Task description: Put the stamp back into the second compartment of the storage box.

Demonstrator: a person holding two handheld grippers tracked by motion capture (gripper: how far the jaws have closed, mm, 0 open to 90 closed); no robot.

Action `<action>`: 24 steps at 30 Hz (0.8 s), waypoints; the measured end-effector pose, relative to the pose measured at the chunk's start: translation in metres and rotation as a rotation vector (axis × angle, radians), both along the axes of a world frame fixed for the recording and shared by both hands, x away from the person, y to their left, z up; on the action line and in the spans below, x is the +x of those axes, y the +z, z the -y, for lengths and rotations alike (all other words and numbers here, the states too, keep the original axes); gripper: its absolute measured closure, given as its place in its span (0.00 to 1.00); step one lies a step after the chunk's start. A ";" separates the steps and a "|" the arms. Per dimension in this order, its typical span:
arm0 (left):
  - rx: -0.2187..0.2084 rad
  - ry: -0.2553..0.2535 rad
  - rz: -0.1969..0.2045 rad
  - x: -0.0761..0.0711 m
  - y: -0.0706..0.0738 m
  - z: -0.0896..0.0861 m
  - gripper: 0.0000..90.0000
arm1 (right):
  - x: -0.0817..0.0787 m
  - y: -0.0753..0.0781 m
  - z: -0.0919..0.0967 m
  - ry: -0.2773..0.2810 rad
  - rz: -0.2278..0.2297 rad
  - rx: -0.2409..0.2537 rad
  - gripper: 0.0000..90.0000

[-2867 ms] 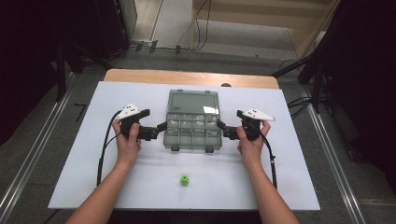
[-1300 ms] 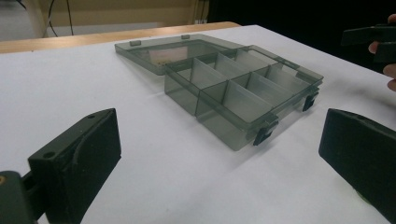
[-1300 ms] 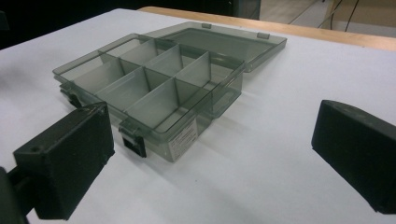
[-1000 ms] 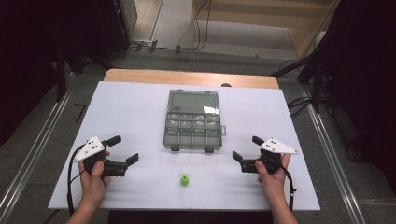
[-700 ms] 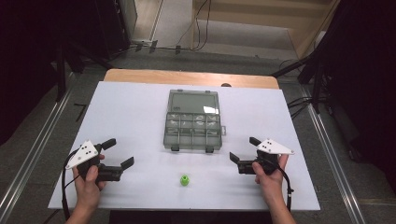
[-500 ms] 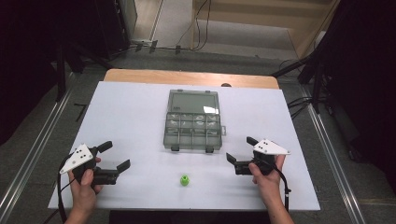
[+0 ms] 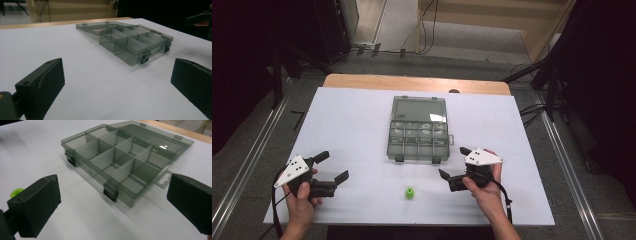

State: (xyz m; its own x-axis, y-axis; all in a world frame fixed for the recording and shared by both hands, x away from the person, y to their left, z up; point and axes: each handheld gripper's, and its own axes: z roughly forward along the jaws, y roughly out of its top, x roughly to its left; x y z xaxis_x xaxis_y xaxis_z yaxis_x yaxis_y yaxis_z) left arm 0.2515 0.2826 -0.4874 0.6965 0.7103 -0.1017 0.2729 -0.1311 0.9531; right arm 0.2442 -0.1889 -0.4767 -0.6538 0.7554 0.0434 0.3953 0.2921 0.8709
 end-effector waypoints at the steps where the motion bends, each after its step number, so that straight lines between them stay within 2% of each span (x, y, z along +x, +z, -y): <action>1: 0.002 0.000 0.006 -0.001 0.000 0.001 0.00 | 0.000 0.001 -0.003 0.016 -0.001 -0.002 0.00; 5: 0.012 -0.015 0.005 -0.002 -0.001 0.003 0.00 | 0.000 0.003 -0.014 0.060 -0.007 -0.012 0.00; 10: -0.006 -0.022 -0.005 0.000 -0.003 0.002 0.00 | -0.002 0.005 -0.027 0.110 -0.018 -0.030 0.00; 12: -0.012 -0.021 -0.007 0.000 -0.003 0.002 0.00 | -0.003 0.005 -0.029 0.115 -0.019 -0.033 0.00; 19: 0.018 -0.033 0.000 0.000 -0.004 0.006 0.00 | -0.005 0.005 -0.037 0.149 -0.034 -0.035 0.00; 24: 0.008 -0.033 -0.004 0.000 -0.005 0.005 0.00 | -0.007 0.003 -0.046 0.177 -0.040 -0.042 0.00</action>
